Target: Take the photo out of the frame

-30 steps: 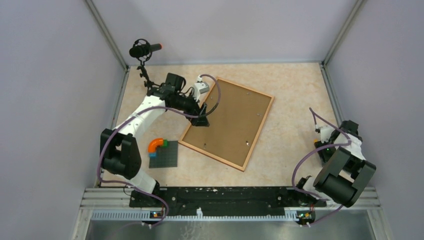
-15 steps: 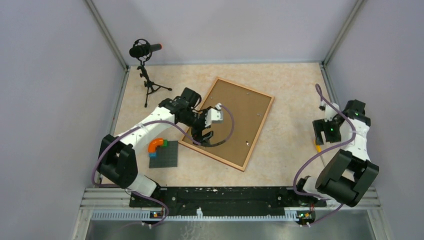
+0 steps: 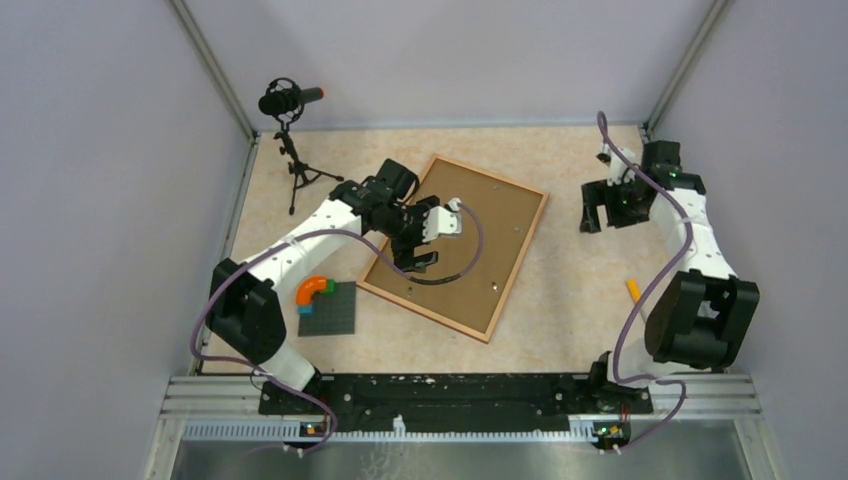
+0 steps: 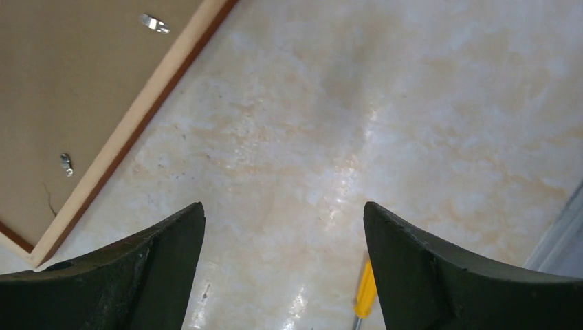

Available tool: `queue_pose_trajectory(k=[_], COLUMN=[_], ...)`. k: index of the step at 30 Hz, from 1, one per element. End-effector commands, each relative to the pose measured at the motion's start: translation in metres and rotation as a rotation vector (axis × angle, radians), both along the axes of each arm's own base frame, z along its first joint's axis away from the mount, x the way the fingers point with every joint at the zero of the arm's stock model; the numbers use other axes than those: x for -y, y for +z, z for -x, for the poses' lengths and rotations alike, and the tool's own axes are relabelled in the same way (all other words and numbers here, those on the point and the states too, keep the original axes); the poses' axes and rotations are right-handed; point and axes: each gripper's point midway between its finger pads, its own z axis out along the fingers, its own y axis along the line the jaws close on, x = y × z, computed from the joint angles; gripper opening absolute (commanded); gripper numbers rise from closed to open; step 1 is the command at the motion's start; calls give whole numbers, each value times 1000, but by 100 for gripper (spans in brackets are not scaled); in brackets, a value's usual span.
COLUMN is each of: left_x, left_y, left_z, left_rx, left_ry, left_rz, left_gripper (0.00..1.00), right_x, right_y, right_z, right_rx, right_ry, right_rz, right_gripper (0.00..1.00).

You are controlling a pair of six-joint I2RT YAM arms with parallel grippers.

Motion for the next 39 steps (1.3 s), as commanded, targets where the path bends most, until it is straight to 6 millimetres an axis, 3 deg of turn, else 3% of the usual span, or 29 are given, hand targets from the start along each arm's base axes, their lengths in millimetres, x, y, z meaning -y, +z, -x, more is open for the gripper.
queue_pose_trajectory(k=[1, 7, 12, 23, 31, 39], left_x=[-4, -14, -16, 2, 15, 22], left_y=[9, 12, 7, -30, -49, -66], left_z=[0, 8, 22, 70, 71, 70], left_rx=[14, 18, 25, -17, -28, -26], left_ry=[16, 77, 56, -98, -147, -179], left_rz=[-22, -55, -50, -143, -216, -239], left_gripper=[99, 99, 99, 99, 96, 91], right_x=[-36, -63, -73, -99, -119, -124], right_y=[15, 6, -2, -20, -14, -5], right_z=[-34, -59, -62, -21, 5, 12], right_rx=[69, 28, 5, -57, -70, -38], right_ry=[69, 124, 122, 123, 161, 192], right_rz=[-52, -53, -76, -178, -293, -319], right_gripper=[84, 85, 86, 87, 88, 88])
